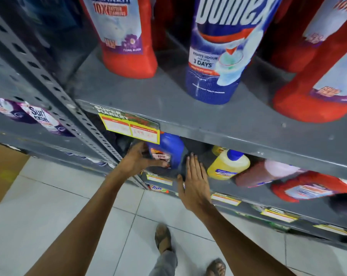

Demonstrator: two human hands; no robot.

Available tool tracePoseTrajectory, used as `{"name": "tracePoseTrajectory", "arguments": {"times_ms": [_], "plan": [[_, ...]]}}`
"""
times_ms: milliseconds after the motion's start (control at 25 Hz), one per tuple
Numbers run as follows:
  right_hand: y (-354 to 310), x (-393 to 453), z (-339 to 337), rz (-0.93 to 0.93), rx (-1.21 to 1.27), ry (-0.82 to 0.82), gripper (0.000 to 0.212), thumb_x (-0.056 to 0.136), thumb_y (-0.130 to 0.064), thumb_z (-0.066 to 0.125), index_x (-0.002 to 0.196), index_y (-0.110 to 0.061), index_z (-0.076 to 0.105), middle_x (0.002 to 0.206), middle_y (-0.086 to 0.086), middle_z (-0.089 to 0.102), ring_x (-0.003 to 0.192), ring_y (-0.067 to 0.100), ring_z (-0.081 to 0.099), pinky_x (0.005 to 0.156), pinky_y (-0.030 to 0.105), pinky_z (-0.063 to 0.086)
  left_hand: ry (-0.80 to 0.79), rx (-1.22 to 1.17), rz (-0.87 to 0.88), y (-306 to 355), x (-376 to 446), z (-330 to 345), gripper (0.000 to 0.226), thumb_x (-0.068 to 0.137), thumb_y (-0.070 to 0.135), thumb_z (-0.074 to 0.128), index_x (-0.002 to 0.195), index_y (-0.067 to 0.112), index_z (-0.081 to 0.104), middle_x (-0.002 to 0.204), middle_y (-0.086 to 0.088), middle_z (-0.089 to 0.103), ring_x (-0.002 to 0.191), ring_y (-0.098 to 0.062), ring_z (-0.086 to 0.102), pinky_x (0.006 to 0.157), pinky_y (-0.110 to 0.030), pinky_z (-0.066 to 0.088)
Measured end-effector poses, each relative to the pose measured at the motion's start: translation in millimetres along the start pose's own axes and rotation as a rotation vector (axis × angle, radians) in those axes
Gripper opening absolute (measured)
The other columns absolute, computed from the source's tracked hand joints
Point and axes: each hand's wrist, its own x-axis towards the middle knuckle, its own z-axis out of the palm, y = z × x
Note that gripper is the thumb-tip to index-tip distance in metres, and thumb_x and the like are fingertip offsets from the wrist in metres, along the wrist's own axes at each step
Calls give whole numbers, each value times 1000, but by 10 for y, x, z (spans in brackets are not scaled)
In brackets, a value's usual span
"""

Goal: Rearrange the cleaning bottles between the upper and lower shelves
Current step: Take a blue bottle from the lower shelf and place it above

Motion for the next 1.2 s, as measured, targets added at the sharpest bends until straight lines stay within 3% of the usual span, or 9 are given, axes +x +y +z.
{"name": "tracePoseTrajectory", "arguments": {"times_ms": [80,160,280,400,560,720,800,920,1200], "plan": [[9,-15,35,-12,4,-17,73,107,-42,33,168,-4,22,179,13,18,167,25,17,136,41,14,10,-100,4,31,-52,5,59,57,23,103,109,22,77,103,3,84,107,-23,79,98,-48,61],[35,-5,60,-19,22,-42,74,107,-45,26,170,-7,15,181,10,9,168,23,8,137,40,8,66,-249,-3,47,-127,49,65,42,36,106,102,31,80,104,-1,83,112,-37,75,97,-54,60],[34,-1,-16,-20,166,-104,77,104,-46,18,170,-8,12,179,3,-2,168,21,3,137,41,7,148,-189,38,37,-325,199,58,52,11,102,102,25,76,94,9,85,93,-15,82,89,-46,66],[31,-267,-257,-65,364,27,64,107,-29,34,167,-6,29,177,4,20,166,19,19,135,43,22,251,-89,86,-58,-687,345,53,61,-13,93,106,6,73,89,14,84,84,-3,80,78,-23,65],[49,-912,-889,-75,577,181,55,108,-11,47,162,-18,44,170,-8,43,159,5,33,128,40,34,270,-27,168,100,-1360,525,51,61,-4,97,107,2,76,100,-10,84,93,-20,81,85,-33,66],[251,-1355,-1862,-133,683,441,44,105,-7,54,148,-12,61,155,-5,62,147,14,55,118,47,49,264,-96,228,705,-1899,901,48,56,-2,97,101,3,79,98,-11,85,92,-21,82,85,-32,65],[413,-1483,-2448,-219,663,619,40,103,-5,53,142,-3,63,149,5,65,144,24,59,117,47,49,261,-179,265,1078,-2065,1114,50,51,-2,94,99,0,79,96,-12,85,86,-18,81,80,-31,66],[703,-1548,-3232,-248,510,768,40,104,-3,54,143,0,60,152,12,61,148,28,55,121,50,43,208,-270,394,1736,-2240,1364,52,49,-4,87,99,0,74,88,4,86,81,-10,80,73,-23,65],[1339,-1424,-3899,-8,195,642,50,113,-35,49,155,-9,53,163,3,53,160,14,34,130,44,33,130,-430,675,3075,-2324,1931,66,58,10,88,119,22,67,107,11,83,98,-5,78,87,-22,61]]}}
